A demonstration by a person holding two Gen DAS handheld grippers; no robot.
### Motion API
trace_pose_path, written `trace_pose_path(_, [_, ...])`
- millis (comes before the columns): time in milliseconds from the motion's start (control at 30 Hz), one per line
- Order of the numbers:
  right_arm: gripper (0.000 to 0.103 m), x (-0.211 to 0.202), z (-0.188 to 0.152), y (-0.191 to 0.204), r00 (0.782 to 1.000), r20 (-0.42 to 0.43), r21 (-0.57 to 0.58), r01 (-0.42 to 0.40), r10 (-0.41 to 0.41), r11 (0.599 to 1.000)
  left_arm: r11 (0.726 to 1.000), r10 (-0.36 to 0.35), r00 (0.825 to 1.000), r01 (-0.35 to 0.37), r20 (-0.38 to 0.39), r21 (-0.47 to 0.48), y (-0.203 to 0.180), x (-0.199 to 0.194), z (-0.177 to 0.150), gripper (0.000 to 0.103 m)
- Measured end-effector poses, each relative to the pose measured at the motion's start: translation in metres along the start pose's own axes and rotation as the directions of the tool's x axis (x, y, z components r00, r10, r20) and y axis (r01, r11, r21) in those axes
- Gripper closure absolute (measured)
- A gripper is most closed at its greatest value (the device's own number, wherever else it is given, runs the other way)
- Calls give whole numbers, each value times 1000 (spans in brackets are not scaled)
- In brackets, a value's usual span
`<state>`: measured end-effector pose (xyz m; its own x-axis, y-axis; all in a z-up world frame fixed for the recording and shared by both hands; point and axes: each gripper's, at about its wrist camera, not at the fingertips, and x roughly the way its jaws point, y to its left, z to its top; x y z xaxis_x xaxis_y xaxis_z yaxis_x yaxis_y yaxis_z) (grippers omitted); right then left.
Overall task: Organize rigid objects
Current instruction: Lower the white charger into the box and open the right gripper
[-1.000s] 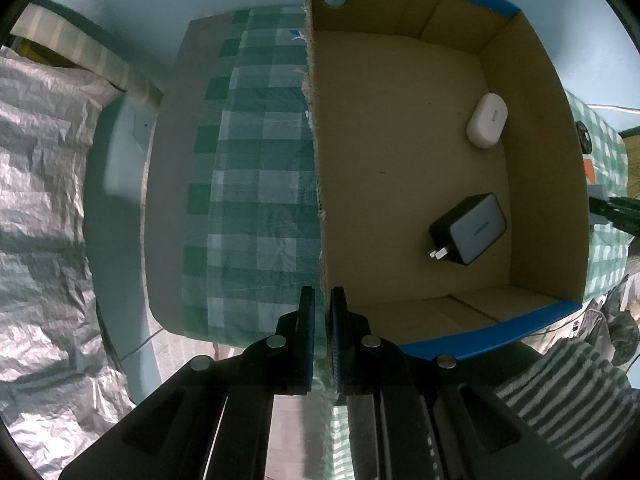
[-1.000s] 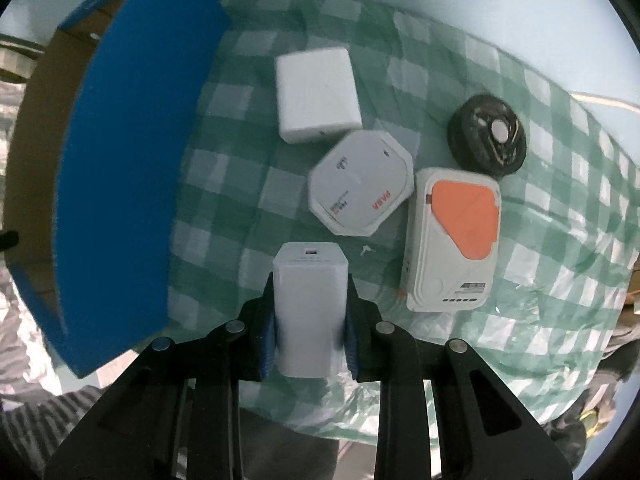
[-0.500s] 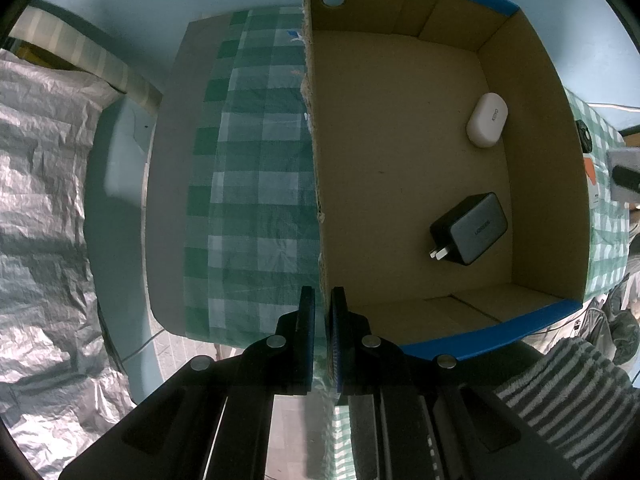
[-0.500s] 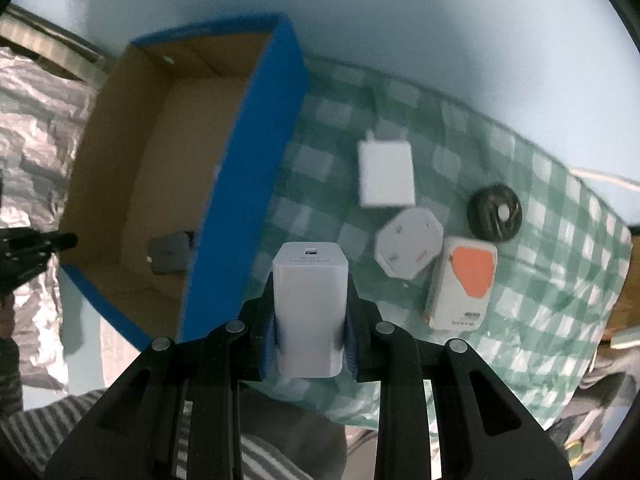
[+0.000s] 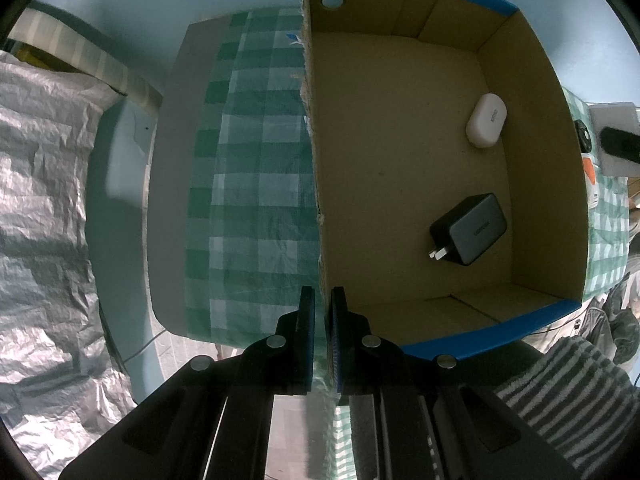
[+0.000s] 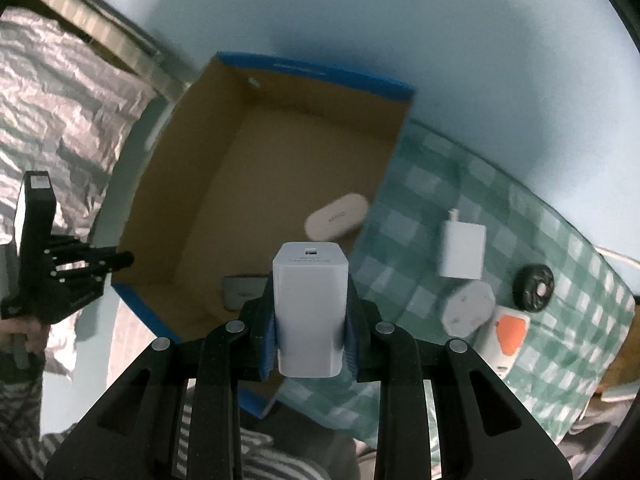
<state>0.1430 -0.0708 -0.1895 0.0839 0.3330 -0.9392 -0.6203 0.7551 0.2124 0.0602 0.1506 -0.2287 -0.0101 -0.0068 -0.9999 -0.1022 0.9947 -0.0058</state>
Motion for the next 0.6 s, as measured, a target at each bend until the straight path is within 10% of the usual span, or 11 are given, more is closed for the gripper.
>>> trace_pose_path(600, [77, 49, -1, 4, 997, -71, -5, 2, -2, 1000, 1000, -7, 1000, 7, 1, -5, 0, -1, 0, 94])
